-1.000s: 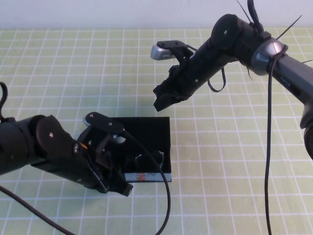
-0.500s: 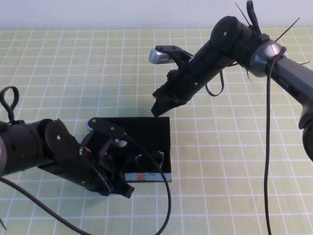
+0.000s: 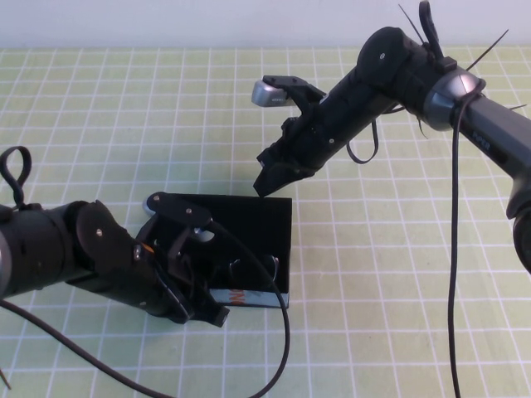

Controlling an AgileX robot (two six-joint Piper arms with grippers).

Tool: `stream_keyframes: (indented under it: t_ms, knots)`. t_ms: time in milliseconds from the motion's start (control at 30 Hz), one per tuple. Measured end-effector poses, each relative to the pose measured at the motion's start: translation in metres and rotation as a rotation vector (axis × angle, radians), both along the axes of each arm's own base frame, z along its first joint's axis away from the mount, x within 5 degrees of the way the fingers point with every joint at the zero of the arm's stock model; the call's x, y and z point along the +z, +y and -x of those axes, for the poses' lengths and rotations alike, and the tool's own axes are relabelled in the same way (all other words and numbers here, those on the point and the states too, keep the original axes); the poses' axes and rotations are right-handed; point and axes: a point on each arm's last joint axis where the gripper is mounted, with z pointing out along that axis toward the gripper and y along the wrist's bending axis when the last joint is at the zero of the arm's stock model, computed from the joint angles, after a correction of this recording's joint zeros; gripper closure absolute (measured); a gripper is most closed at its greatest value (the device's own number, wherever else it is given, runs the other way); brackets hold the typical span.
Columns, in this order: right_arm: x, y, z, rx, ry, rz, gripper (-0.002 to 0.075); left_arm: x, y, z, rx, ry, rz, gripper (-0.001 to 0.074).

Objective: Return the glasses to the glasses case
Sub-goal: Close the glasses case

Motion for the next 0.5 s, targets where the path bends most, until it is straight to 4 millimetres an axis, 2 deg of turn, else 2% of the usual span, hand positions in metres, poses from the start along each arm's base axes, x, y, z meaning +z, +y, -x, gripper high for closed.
stream_keyframes:
  t_ms: [333, 500]
  knots:
    - [-0.022, -0.001, -0.004, 0.000, 0.011, 0.054, 0.0743, 0.000, 0.000, 0.000, 0.002, -0.005, 0.000, 0.0738]
    - [-0.022, 0.002, -0.003, 0.003, 0.036, 0.002, 0.0743, -0.001, 0.000, -0.001, 0.003, 0.000, -0.001, 0.0738]
